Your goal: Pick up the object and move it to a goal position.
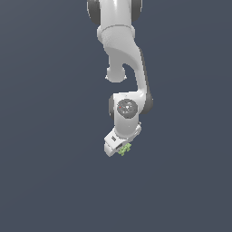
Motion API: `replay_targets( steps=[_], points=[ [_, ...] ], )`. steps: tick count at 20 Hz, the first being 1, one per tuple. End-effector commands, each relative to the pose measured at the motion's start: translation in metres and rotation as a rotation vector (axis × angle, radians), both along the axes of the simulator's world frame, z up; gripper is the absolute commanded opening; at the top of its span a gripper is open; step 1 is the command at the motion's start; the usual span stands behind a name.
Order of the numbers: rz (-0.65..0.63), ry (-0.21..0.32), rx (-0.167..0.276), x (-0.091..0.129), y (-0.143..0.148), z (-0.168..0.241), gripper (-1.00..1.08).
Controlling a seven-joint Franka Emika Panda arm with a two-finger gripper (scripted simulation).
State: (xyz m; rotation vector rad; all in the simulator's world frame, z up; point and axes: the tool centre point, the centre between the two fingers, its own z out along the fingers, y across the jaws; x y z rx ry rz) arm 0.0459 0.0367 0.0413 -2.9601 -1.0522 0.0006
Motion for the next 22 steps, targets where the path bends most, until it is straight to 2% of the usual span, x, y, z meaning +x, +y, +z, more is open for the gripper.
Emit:
replay_targets(
  steps=[1, 12, 22],
  points=[
    [0.000, 0.000, 0.000, 0.000, 0.000, 0.000, -1.00],
    [0.000, 0.000, 0.000, -0.006, 0.003, 0.019, -1.00],
    [0.000, 0.000, -0.002, -0.027, 0.017, 0.088, -1.00]
  ],
)
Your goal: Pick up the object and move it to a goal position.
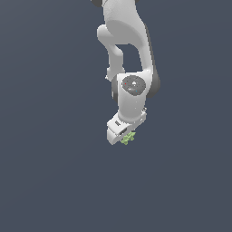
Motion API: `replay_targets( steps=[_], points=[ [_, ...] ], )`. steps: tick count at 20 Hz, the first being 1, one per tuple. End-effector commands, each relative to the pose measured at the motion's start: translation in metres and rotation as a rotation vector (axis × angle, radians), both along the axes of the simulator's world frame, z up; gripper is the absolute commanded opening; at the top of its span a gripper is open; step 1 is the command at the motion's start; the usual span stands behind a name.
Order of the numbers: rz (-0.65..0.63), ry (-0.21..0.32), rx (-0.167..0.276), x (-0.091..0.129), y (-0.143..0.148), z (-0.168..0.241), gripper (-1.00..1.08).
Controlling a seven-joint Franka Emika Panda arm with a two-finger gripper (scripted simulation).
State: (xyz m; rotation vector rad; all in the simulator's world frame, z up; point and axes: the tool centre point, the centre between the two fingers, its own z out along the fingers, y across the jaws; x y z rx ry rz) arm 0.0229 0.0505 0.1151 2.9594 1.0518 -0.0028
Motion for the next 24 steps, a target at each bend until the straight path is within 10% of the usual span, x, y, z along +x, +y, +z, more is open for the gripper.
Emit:
replay_targets(
  steps=[1, 24],
  points=[
    [0.001, -0.001, -0.001, -0.007, 0.005, 0.024, -1.00],
    [0.002, -0.001, 0.001, -0.080, 0.054, 0.281, -1.00]
  ],
)
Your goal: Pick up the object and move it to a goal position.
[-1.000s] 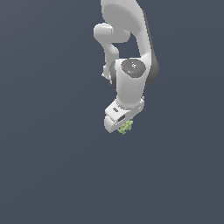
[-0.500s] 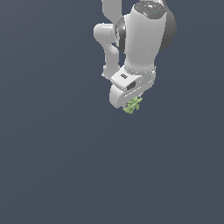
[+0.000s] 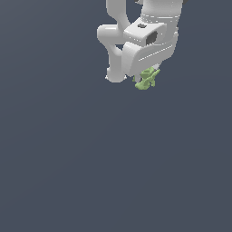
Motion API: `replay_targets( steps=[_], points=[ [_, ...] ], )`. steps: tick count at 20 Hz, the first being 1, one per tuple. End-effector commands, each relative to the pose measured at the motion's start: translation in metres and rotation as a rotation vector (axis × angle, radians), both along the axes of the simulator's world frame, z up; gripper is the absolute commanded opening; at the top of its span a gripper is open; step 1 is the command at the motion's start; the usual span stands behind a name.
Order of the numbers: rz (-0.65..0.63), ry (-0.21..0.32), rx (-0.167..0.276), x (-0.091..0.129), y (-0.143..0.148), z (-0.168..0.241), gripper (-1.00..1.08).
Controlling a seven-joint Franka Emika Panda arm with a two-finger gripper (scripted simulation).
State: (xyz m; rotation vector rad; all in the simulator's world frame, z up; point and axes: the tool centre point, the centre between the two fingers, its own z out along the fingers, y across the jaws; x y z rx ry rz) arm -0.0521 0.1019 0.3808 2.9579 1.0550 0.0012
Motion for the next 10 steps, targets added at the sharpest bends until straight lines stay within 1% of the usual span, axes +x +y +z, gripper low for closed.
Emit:
replay_targets(
  steps=[1, 5, 10],
  points=[
    [0.000, 0.001, 0.000, -0.007, 0.005, 0.024, -1.00],
    [-0.001, 0.001, 0.000, -0.014, 0.010, 0.055, -1.00],
    [-0.001, 0.001, 0.001, -0.019, 0.015, 0.080, -1.00]
  ],
)
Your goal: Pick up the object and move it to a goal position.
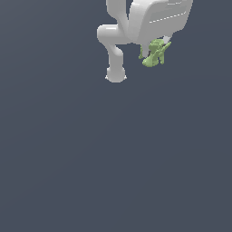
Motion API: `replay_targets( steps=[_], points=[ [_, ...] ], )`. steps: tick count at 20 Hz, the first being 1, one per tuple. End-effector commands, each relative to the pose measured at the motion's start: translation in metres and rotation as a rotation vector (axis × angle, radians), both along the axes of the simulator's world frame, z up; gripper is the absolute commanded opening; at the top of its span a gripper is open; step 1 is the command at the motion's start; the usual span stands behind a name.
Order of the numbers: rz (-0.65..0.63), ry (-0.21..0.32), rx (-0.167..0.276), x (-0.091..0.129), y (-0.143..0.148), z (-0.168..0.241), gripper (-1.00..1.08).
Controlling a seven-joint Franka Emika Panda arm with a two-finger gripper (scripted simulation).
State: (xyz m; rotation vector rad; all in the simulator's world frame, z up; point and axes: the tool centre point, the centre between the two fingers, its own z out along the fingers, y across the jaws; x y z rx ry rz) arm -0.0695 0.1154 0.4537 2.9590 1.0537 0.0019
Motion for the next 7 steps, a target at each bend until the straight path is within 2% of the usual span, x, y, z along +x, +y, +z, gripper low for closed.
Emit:
replay_targets(
  steps=[1, 7],
  points=[
    [0.000, 0.001, 0.000, -0.0023, 0.0019, 0.0101, -1.00],
    [-0.001, 0.001, 0.000, -0.0038, 0.0035, 0.0194, -1.00]
  ],
)
